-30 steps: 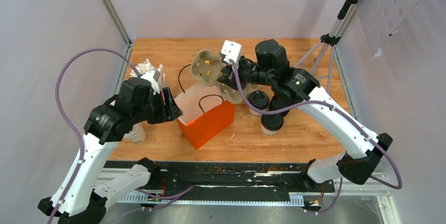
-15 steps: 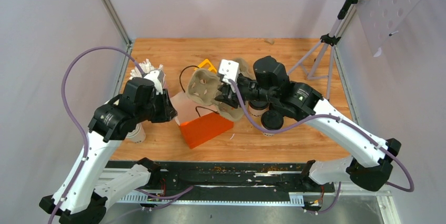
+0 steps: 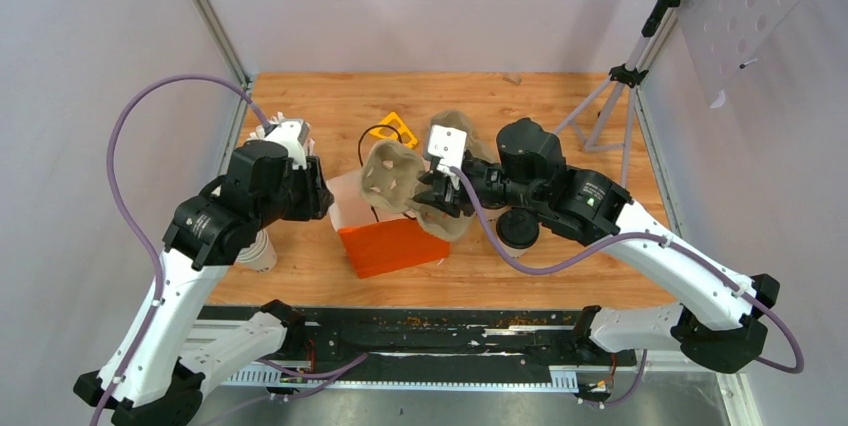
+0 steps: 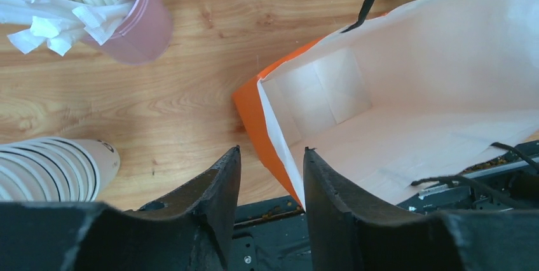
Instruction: Pack the takeout coffee
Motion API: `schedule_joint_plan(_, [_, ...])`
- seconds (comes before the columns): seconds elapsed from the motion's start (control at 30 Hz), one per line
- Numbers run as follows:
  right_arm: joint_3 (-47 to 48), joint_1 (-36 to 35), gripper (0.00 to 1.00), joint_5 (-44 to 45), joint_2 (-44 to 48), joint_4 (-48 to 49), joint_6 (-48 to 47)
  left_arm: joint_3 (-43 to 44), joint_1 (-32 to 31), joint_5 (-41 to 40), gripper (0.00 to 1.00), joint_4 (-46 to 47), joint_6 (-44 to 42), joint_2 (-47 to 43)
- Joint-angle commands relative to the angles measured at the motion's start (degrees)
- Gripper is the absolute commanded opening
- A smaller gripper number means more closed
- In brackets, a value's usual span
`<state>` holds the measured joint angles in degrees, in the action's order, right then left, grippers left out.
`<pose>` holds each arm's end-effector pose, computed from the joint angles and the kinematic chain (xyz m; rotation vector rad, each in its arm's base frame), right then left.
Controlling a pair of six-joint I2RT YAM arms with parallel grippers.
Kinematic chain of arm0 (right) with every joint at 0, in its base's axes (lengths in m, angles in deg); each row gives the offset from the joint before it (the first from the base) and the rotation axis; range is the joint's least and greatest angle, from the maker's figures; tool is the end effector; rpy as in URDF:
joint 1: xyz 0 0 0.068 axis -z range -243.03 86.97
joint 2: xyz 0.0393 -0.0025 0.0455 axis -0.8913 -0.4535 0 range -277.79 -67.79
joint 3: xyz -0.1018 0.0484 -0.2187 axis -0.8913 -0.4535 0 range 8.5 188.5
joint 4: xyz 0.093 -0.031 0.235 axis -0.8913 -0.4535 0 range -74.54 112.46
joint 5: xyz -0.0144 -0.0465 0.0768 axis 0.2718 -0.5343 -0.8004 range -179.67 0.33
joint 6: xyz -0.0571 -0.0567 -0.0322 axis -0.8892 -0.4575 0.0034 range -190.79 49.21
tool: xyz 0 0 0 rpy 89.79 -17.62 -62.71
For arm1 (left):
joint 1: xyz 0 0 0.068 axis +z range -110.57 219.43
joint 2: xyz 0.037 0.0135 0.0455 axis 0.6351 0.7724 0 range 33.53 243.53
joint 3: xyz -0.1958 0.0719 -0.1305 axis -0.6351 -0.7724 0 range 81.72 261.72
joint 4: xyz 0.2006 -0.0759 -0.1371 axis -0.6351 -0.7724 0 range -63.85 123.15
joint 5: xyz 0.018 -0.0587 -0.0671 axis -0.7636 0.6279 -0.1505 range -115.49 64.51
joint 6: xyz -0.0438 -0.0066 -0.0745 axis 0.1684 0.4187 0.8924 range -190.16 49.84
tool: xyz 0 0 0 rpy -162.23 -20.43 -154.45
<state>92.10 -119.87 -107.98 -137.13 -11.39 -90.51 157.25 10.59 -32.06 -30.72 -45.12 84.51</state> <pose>0.1388 0.2564 0.4020 -1.3839 1.3952 0.7366 0.1607 -0.0784 0.3552 0.0135 2.2787 -0.3723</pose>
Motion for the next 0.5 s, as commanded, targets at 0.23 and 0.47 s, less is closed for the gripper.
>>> schedule_joint_plan(0.23, [2.9, 1.5, 0.31, 6.6, -1.6, 5.2, -10.3, -0.3, 0.1, 0.4, 0.57, 0.1, 5.4, -2.4])
schedule_joint_plan(0.47, [5.3, 2.1, 0.31, 5.5, -4.5, 8.1, -12.0, -0.8, 0.1, 0.8, 0.53, 0.3, 7.6, -2.3])
